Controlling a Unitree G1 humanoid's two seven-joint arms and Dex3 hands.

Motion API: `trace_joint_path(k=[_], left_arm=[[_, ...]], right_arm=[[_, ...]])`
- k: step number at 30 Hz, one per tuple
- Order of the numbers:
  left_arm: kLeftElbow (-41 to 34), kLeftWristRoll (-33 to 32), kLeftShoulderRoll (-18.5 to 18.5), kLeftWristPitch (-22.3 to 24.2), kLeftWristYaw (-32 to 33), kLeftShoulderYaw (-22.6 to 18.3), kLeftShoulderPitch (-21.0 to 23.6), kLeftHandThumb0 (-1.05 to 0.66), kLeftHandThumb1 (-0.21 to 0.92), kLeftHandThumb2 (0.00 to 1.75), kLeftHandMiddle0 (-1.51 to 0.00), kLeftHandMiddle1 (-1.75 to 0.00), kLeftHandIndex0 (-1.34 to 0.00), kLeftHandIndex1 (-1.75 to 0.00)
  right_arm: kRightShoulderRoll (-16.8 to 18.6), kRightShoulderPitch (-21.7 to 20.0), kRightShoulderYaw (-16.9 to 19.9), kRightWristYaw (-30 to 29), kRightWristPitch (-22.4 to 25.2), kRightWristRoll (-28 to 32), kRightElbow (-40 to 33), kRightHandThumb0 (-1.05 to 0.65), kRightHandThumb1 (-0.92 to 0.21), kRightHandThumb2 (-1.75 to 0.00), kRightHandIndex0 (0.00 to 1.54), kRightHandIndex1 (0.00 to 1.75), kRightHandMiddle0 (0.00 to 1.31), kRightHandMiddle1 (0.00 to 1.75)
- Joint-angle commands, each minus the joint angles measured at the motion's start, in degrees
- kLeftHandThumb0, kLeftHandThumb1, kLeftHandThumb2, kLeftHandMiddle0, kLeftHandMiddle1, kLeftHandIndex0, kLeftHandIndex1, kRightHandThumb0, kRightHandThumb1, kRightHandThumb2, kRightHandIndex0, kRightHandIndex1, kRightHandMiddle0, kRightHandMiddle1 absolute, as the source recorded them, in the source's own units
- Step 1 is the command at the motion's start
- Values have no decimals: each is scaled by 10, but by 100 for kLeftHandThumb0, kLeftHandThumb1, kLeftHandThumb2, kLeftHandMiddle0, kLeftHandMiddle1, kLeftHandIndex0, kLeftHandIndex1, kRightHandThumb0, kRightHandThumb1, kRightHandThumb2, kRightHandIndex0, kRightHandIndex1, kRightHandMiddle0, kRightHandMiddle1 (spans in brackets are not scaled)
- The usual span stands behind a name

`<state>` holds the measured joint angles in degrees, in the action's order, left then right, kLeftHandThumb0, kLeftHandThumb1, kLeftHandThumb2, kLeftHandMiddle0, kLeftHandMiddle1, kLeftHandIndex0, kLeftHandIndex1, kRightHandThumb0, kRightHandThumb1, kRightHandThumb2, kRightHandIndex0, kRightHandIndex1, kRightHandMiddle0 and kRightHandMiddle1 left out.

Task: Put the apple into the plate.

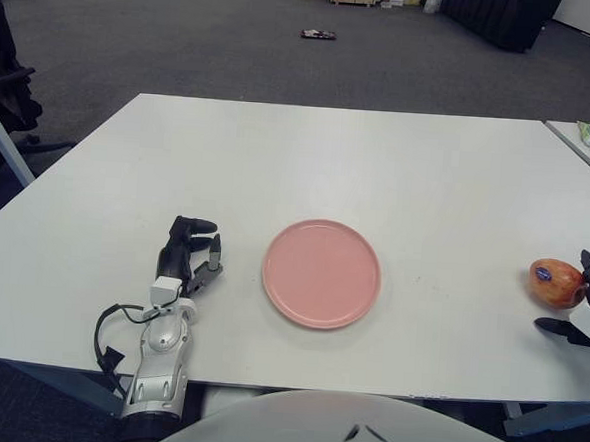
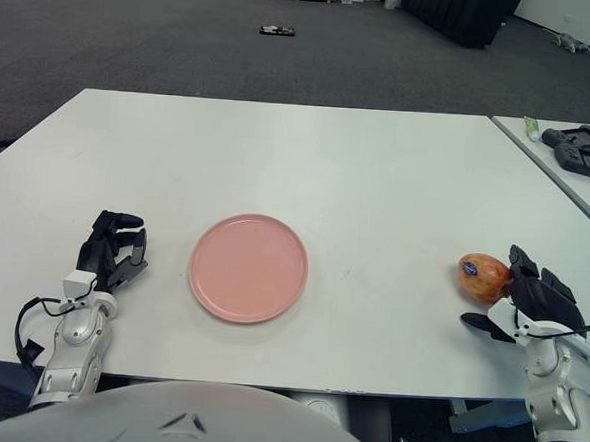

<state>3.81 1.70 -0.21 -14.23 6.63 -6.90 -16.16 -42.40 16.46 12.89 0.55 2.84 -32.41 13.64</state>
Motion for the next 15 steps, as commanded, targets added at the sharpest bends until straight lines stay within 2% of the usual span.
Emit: trace_joint_path(k=[1,5,8,12,13,15], left_arm=[[8,-3,-2,1,-2,0,-1,-37,74,78,-54,-167,-30,-175],[5,-1,-1,6,-1,2,-3,-37,74,78,-55,-168,-30,-175],[6,-2,0,5,-2,1,-3,-37,74,78,-55,-168,-30,-175],[6,-4,0,-2,-3,1,-6,-37,74,78,-55,-168,-30,-175],[5,-2,-1,-3,-2,1,-6,-37,74,78,-55,-168,-30,-175],[3,0,-1,-1,1,1,-7,-37,74,78,-55,-168,-30,-175]], right_arm=[[-14,-39,-28,4,-14,-2,49,-105,-72,-27,0,0,0,0],[-19,-89,-62,3,-25,-6,117,-105,-73,-27,0,0,0,0],[-23,-92,-71,15,-10,-3,99,-104,-73,-26,0,0,0,0],[-21,-81,-74,35,27,-2,42,-99,-73,-25,0,0,0,0],[-16,-64,-69,54,61,-7,-21,-98,-73,-25,0,0,0,0],[-10,-42,-60,74,103,-11,-94,-91,-72,-26,0,0,0,0]])
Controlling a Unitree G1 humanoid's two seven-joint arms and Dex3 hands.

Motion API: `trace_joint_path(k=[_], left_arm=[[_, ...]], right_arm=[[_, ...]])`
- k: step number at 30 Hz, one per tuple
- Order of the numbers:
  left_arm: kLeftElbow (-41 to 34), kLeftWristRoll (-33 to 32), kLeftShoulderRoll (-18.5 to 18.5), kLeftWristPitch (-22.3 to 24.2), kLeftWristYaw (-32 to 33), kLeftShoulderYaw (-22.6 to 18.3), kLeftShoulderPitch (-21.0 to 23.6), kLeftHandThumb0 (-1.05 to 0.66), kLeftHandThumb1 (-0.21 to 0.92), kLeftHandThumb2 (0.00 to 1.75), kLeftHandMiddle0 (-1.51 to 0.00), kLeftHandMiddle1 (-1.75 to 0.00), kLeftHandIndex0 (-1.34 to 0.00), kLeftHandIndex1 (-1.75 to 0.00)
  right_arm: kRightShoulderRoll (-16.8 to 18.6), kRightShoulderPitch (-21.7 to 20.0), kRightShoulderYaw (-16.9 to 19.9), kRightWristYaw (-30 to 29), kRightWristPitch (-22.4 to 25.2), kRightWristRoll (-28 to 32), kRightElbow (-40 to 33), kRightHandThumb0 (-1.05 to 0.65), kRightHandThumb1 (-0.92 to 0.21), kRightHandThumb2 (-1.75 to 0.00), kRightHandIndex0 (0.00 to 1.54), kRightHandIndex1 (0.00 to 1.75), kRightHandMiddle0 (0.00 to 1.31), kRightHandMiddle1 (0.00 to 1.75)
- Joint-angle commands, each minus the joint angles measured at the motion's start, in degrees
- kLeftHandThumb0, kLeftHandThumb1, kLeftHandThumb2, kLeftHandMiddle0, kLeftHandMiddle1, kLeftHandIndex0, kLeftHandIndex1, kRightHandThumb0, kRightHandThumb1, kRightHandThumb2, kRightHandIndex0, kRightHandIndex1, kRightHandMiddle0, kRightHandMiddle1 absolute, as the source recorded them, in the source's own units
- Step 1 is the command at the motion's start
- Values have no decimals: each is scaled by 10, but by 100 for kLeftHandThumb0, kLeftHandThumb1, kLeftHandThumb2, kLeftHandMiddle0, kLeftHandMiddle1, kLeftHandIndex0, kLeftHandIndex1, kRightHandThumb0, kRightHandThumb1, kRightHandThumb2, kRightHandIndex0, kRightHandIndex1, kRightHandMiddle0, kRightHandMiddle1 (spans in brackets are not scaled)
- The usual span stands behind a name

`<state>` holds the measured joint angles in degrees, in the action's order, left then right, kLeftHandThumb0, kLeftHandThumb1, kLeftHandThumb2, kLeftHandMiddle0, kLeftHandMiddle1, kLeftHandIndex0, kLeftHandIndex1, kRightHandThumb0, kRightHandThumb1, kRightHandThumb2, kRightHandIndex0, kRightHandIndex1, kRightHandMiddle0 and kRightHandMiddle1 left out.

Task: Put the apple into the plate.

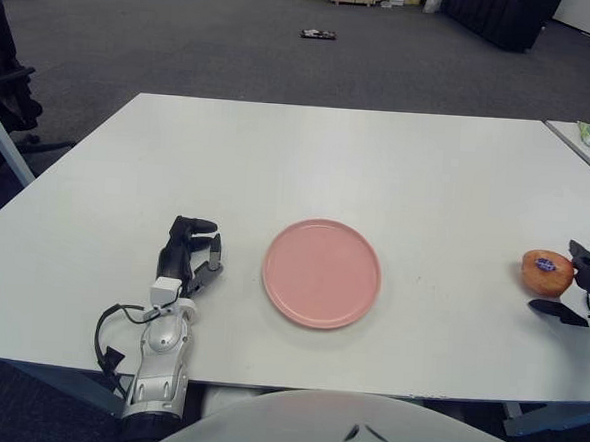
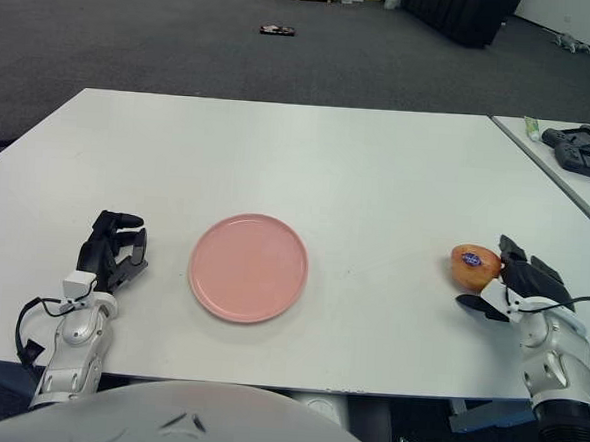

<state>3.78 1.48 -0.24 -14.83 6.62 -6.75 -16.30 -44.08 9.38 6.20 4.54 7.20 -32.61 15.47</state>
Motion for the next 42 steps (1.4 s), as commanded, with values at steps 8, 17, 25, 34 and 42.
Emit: trace_joint_path(k=[8,17,25,34,42], left_arm=[[1,7,2,5,3,-1,-8,-37,73,79,-54,-168,-31,-175],[-4,8,1,14,1,-1,-11,-38,73,80,-55,-167,-31,-175],[-5,5,2,17,-1,-2,-11,-38,72,80,-57,-166,-31,-175],[-3,0,2,14,-4,-2,-10,-38,72,81,-58,-166,-32,-175],[-2,0,2,10,-2,-2,-13,-38,72,81,-56,-166,-32,-175]], right_arm=[[10,4,-4,8,58,-5,-63,-81,-63,-51,0,0,0,0],[12,-12,-13,1,69,-6,-65,-82,-66,-57,0,0,0,0],[13,-42,-25,-32,53,-9,-30,-80,-67,-64,0,0,1,1],[31,-121,-56,-111,-23,-2,111,-71,-62,-77,2,74,0,85],[22,-161,-81,-149,-86,-1,204,-68,-59,-85,0,118,0,110]])
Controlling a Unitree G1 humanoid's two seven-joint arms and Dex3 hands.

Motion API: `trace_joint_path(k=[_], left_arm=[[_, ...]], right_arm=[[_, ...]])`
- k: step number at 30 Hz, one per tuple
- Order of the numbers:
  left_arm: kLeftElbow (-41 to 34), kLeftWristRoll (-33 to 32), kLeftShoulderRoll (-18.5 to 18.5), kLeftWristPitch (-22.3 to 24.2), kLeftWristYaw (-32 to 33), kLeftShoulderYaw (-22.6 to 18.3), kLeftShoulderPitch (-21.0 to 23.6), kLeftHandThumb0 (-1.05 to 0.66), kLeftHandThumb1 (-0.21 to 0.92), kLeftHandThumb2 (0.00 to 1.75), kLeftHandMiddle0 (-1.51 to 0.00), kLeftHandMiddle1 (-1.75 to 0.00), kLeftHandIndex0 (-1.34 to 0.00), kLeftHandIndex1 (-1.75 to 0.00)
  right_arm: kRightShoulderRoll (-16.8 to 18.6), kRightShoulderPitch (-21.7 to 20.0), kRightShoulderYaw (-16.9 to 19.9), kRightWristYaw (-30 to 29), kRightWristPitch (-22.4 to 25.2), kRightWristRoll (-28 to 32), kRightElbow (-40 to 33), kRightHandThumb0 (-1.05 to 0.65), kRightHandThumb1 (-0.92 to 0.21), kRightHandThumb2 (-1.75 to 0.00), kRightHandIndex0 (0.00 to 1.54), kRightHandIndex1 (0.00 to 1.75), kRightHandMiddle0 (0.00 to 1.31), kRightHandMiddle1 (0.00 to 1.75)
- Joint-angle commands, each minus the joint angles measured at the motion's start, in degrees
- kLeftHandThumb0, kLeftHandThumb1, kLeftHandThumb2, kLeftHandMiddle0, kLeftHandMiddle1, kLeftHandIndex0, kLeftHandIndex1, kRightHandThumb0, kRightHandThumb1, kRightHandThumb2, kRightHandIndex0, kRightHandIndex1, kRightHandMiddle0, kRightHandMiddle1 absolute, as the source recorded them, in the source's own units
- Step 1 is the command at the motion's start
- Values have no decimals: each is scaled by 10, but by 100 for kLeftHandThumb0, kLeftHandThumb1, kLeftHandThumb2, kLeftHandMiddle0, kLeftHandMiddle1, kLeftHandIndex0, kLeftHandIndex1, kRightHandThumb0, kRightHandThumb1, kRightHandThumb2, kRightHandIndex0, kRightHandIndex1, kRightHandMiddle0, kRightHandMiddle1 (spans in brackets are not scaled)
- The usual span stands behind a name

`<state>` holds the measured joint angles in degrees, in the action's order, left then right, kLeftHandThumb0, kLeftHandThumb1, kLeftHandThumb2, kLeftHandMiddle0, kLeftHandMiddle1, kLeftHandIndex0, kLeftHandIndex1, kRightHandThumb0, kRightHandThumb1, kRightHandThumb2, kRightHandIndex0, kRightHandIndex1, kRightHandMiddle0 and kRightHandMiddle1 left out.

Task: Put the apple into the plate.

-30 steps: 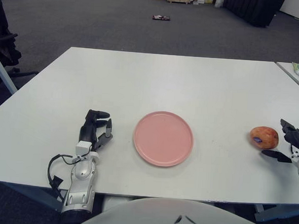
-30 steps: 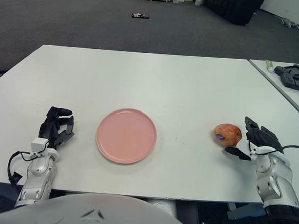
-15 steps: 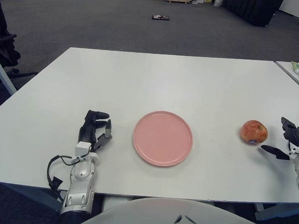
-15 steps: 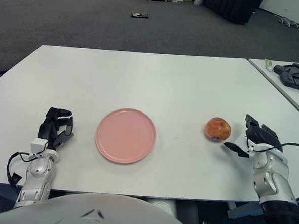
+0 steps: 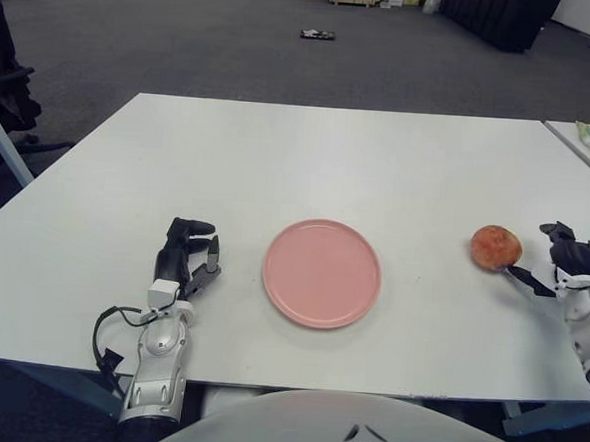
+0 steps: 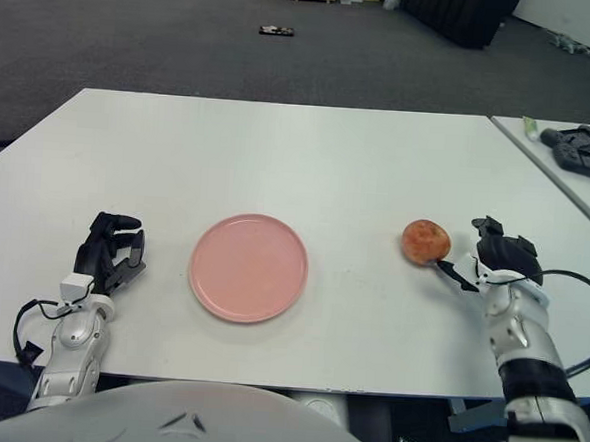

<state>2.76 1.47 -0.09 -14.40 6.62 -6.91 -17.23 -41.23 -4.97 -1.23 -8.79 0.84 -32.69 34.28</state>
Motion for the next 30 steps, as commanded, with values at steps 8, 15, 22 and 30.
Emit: trace_joint_path(k=[8,15,22,30], left_arm=[[8,1,1,5,-1,-1,-5,-38,73,79,-55,-167,-31,-175],[6,-1,2,12,-3,-2,-4,-37,73,79,-55,-167,-31,-175],[10,-2,1,9,-2,-2,-2,-37,73,79,-56,-166,-31,-175],[9,0,1,8,-2,-1,-3,-37,73,79,-56,-166,-31,-175]], right_arm=[[0,39,10,16,3,17,-120,-72,-60,-79,0,83,0,88],[4,42,20,33,-50,60,-119,-80,-60,-73,0,51,0,62],[12,58,19,60,-82,88,-156,-87,-60,-69,0,14,0,25],[9,72,24,100,-113,111,-184,-94,-59,-68,0,1,0,2]])
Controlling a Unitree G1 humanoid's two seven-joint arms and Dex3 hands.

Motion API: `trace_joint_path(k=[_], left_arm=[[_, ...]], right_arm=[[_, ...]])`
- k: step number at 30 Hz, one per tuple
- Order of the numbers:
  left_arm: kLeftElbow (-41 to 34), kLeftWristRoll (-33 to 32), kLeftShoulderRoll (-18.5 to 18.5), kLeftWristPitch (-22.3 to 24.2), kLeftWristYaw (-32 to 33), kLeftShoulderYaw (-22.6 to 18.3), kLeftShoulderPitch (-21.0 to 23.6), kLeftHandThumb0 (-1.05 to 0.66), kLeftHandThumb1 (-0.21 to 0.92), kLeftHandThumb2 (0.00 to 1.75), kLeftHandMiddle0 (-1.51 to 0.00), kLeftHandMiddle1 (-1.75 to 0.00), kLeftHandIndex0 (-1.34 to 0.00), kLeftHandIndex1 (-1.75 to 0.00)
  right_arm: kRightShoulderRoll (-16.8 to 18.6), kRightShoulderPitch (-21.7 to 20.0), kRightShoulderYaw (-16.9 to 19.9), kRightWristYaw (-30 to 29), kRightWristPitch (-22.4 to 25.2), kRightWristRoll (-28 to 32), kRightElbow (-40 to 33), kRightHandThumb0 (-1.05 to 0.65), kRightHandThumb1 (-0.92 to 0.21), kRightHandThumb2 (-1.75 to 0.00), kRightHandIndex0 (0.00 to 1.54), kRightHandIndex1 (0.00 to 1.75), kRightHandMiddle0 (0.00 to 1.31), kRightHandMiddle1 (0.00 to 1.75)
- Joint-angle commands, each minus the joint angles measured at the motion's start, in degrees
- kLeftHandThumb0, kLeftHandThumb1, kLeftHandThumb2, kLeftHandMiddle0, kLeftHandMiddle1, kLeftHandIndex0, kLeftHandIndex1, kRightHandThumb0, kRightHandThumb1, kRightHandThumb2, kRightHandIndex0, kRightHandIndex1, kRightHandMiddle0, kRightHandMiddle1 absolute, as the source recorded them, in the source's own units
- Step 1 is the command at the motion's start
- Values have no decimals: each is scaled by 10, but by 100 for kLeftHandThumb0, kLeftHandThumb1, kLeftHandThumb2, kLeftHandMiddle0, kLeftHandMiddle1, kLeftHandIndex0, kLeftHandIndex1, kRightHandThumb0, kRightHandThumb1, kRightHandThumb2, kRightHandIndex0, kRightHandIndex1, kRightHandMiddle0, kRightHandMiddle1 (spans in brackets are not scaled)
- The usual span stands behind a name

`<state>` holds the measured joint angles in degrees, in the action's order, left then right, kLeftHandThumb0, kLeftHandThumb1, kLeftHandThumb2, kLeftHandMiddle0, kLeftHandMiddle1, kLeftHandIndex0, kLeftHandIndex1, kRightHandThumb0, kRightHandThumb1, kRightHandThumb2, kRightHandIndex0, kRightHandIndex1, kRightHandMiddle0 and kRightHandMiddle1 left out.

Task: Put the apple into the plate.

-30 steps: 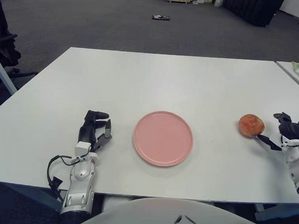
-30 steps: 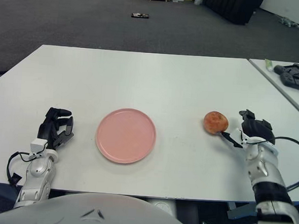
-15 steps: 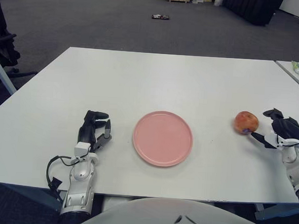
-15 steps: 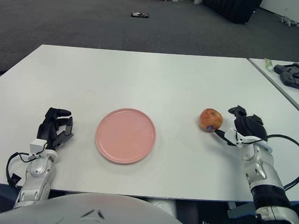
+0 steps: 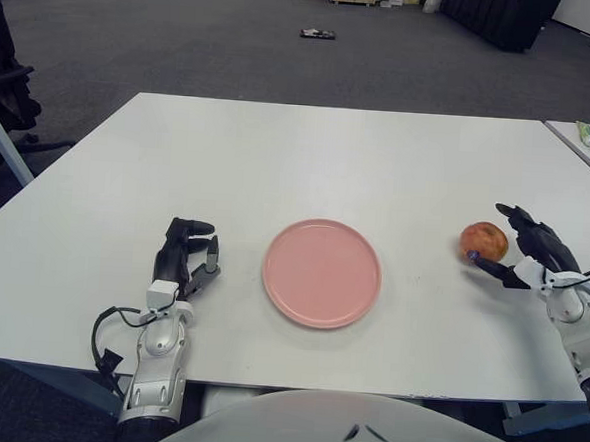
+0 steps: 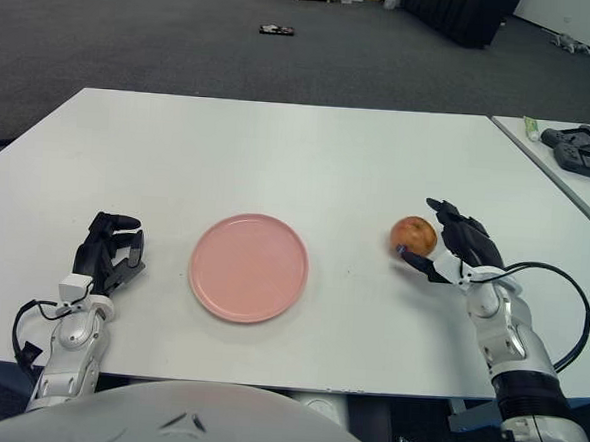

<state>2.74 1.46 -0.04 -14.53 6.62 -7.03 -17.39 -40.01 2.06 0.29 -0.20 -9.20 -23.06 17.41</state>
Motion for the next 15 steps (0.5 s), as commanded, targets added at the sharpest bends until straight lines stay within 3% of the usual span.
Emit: trace_joint_path(k=[1,15], left_arm=[[10,-1,0,6,-3,0,-1,-38,73,79,-56,-166,-31,-175],[8,3,2,13,-1,1,0,-38,72,80,-56,-167,-31,-175]], right_arm=[[-3,5,11,19,-15,18,-23,-95,-60,-67,0,0,0,1],[7,34,33,48,-21,32,-106,-105,-69,-49,0,0,0,0]])
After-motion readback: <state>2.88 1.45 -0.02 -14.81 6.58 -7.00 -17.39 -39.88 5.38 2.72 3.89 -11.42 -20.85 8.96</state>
